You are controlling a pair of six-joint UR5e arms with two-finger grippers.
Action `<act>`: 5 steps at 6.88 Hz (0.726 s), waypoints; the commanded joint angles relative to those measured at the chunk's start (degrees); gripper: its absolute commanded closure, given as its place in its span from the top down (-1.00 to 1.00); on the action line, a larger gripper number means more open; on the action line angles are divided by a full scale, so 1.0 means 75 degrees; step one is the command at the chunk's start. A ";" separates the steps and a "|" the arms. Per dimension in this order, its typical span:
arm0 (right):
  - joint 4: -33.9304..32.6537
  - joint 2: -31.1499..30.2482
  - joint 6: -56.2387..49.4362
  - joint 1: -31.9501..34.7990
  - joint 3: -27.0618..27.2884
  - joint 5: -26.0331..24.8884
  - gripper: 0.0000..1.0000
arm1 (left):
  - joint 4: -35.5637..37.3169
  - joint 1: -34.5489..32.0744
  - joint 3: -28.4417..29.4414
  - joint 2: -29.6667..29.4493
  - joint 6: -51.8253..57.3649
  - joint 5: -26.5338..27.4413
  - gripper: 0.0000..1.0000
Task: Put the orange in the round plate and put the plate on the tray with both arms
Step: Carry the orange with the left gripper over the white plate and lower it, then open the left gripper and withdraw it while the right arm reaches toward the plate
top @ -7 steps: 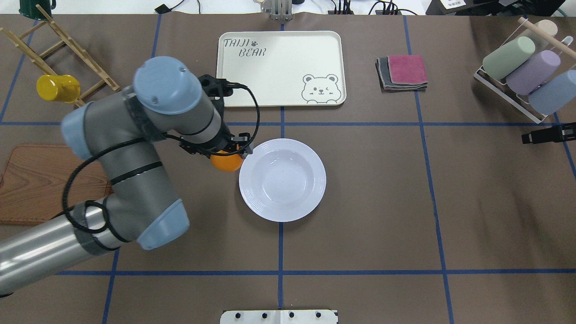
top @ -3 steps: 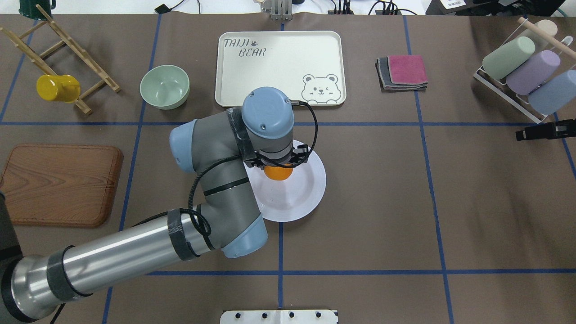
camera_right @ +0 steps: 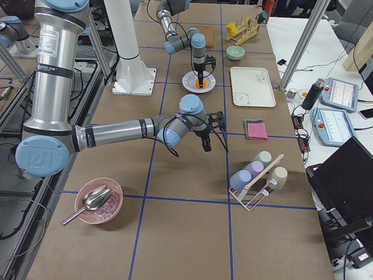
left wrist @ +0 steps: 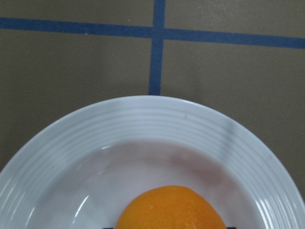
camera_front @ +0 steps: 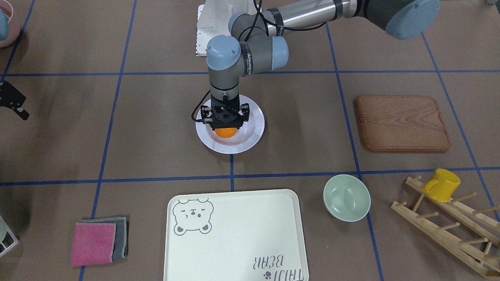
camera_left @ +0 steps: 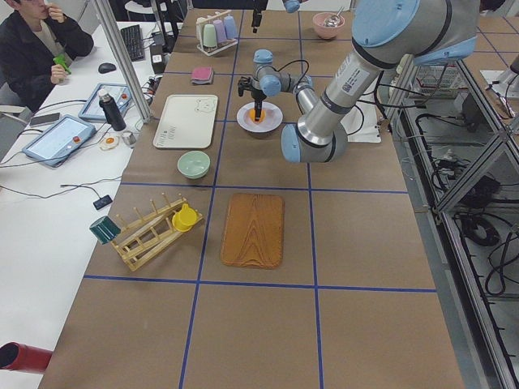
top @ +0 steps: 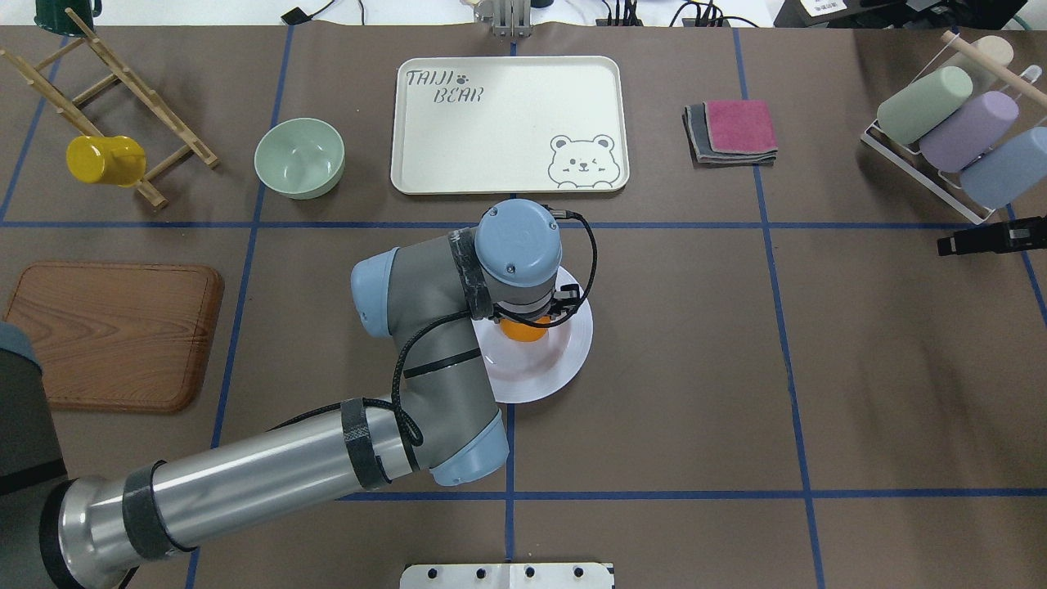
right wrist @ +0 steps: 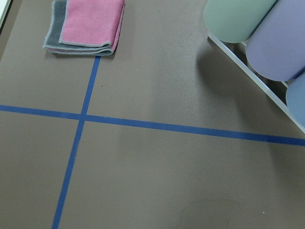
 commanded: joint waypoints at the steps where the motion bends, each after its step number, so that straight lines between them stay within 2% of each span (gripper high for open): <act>1: 0.0000 0.0002 0.0000 0.0000 0.0011 0.0021 1.00 | -0.0031 -0.0128 -0.0198 0.0006 0.0186 -0.0007 0.97; 2: 0.0000 0.0095 0.0012 0.0000 0.0012 0.0021 1.00 | 0.0190 -0.0327 -0.0687 0.0076 0.0524 -0.0135 0.98; 3: 0.0000 0.0200 0.0047 -0.0093 0.0012 0.0044 1.00 | 0.0505 -0.0653 -0.1330 0.0471 0.0724 -0.0531 0.98; 4: 0.0012 0.0340 0.0998 -0.0384 0.0070 0.0045 1.00 | 0.0822 -0.0993 -0.2381 0.1322 0.1666 -0.0929 0.98; 5: 0.0012 0.0725 0.2446 -0.0839 0.0175 -0.0037 1.00 | 0.1266 -0.1298 -0.3563 0.2339 0.2603 -0.1015 0.98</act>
